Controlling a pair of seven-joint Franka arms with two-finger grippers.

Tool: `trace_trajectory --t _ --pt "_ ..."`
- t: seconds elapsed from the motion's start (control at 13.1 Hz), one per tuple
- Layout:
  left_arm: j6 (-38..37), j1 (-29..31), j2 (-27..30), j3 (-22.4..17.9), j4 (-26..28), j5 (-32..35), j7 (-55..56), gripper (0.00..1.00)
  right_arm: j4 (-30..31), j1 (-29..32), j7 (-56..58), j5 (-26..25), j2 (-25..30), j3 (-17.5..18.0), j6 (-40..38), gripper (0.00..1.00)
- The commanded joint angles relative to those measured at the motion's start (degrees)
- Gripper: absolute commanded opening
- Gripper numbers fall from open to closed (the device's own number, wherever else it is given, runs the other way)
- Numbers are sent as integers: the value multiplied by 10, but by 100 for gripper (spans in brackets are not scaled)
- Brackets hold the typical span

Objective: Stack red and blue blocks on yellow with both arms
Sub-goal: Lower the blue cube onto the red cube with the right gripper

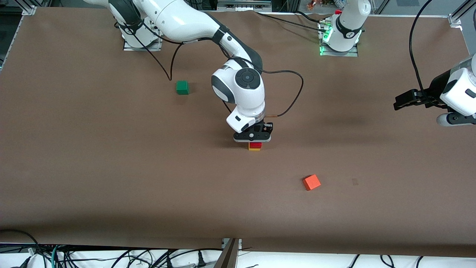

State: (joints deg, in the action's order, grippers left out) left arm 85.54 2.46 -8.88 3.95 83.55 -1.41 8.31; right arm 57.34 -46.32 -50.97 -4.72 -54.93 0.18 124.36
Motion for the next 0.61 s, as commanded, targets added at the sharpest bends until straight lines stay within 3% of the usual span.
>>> trace_trajectory --t 0.0,0.38,0.53 --pt "-3 3 -9 3 -18 -4 -12 100 -21 2 -8 -6 -6 1 -10 55" --pt "-3 3 -9 3 -18 -4 -12 100 -21 3 -7 -5 -6 1 -10 80" --pt "-3 3 -9 3 -18 -4 -12 100 -21 4 -7 -3 -5 2 -10 99"
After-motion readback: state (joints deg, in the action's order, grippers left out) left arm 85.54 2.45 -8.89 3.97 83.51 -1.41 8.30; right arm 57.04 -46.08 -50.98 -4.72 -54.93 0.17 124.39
